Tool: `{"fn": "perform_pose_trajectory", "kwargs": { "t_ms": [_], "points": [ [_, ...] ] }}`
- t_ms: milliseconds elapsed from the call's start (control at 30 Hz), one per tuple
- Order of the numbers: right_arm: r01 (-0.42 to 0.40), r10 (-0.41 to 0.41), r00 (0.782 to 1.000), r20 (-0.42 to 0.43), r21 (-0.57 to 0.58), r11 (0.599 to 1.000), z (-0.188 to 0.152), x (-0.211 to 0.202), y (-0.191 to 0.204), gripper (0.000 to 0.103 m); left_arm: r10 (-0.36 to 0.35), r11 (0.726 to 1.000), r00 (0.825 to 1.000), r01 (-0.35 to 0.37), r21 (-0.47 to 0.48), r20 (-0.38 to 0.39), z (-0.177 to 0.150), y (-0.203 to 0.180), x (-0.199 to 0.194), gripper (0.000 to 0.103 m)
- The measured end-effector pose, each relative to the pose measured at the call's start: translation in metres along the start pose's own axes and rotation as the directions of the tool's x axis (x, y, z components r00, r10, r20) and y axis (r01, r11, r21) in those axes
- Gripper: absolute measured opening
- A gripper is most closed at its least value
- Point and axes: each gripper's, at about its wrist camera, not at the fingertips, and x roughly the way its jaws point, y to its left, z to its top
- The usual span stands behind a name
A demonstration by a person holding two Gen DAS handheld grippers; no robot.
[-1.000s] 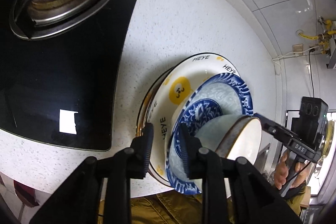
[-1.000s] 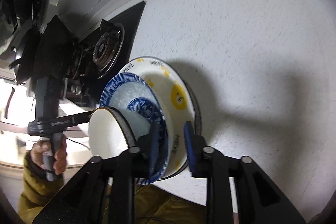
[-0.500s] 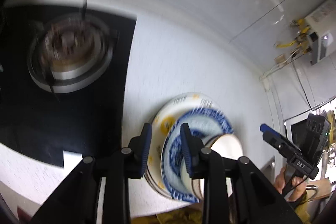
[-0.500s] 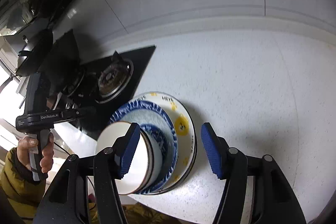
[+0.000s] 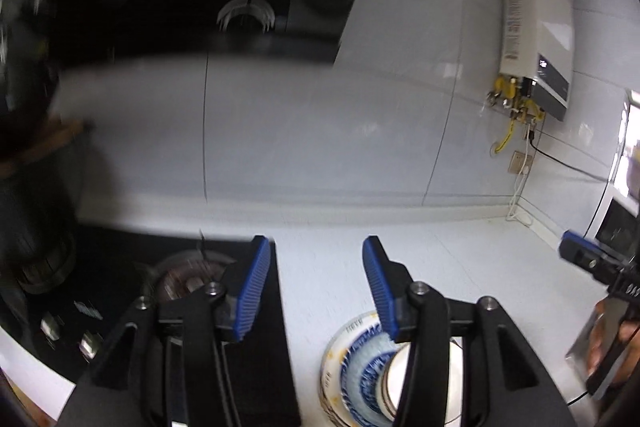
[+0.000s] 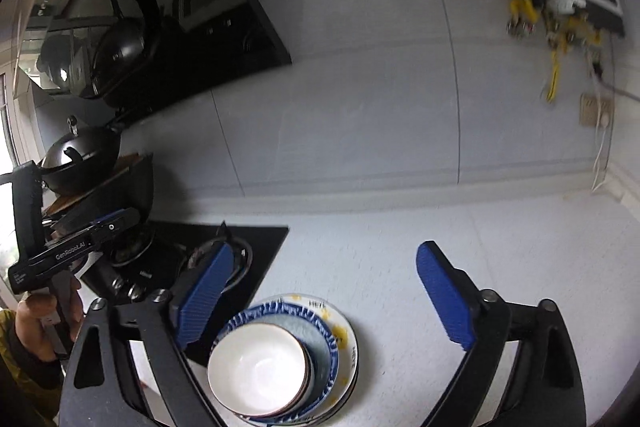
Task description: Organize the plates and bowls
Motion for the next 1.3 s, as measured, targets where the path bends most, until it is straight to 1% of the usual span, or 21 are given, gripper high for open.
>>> {"fn": "perform_pose_trajectory", "kwargs": {
  "t_ms": [33,100,167,267,333,400,600,833,1067,1300],
  "points": [
    [0.005,-0.005,1.0,0.021,-0.005,1.0,0.001,-0.005,0.002,0.102,0.012,1.0,1.0,-0.012,0.015,0.027,0.003,-0.005,-0.01,0.058],
    [0.016,-0.016,0.999,0.052,-0.015,1.0,0.002,-0.014,0.008,0.102,0.036,0.998,0.994,-0.04,0.041,0.105,0.008,-0.013,-0.033,0.071],
    [0.03,-0.028,0.997,0.069,-0.031,0.999,0.002,-0.022,0.014,0.102,0.048,0.997,0.986,-0.058,0.056,0.16,0.012,-0.019,-0.05,0.079],
    [0.042,-0.039,0.996,0.079,-0.042,0.998,-0.001,-0.03,0.022,0.102,0.036,0.998,0.981,-0.046,0.049,0.188,0.012,-0.02,-0.066,0.083],
    [0.055,-0.051,0.996,0.076,-0.043,0.998,-0.006,-0.035,0.024,0.102,0.032,0.998,0.983,-0.04,0.038,0.178,0.01,-0.02,-0.071,0.084],
    [0.063,-0.06,0.996,0.068,-0.037,0.997,-0.011,-0.039,0.026,0.102,0.035,0.998,0.988,-0.042,0.039,0.152,0.005,-0.019,-0.07,0.084],
    [0.087,-0.086,0.996,0.03,-0.01,0.996,-0.029,-0.048,0.026,0.102,0.1,0.992,0.992,-0.105,0.067,0.077,-0.022,-0.022,-0.063,0.084],
    [0.128,-0.126,0.988,-0.086,0.018,0.992,-0.049,-0.05,0.024,0.102,0.095,0.992,0.995,-0.095,0.077,0.001,-0.049,-0.028,-0.062,0.084],
    [0.133,-0.131,0.984,-0.122,0.009,0.991,-0.058,-0.069,0.014,0.102,0.113,0.992,0.993,-0.111,0.066,-0.027,-0.066,-0.041,-0.078,0.084],
    [0.139,-0.138,0.968,-0.208,-0.01,0.99,-0.07,-0.089,-0.004,0.102,0.136,0.989,0.99,-0.133,0.06,-0.047,-0.079,-0.073,-0.108,0.084]
  ]
}}
